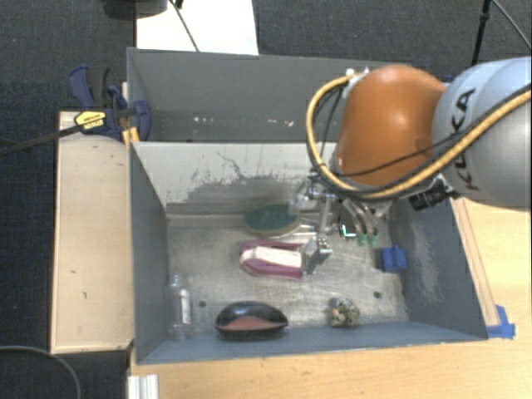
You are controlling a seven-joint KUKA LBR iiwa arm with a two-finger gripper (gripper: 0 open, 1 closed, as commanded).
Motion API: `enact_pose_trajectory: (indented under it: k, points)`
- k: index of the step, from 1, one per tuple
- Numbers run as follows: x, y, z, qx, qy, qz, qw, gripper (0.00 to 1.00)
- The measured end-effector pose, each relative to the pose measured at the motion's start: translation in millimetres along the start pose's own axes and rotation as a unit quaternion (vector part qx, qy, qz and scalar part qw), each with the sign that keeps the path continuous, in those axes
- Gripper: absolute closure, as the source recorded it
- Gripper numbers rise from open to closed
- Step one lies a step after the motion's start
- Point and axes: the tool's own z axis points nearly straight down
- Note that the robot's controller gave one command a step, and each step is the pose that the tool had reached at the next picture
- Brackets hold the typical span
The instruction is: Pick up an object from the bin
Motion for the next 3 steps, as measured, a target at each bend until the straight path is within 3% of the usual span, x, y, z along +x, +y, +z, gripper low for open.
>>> enact_pose_trajectory:
  k: [1, 2, 3]
  points:
    - [-55.2, -7, 92, 0.0, -0.0013, -0.099, 0.9951, 0.0]
    - [-60.0, -11, 122, -0.001, -0.0167, -0.1, 0.9948, 0.0]
    - [-57.9, -11, 126, -0.001, -0.013, -0.098, 0.9951, 1.0]
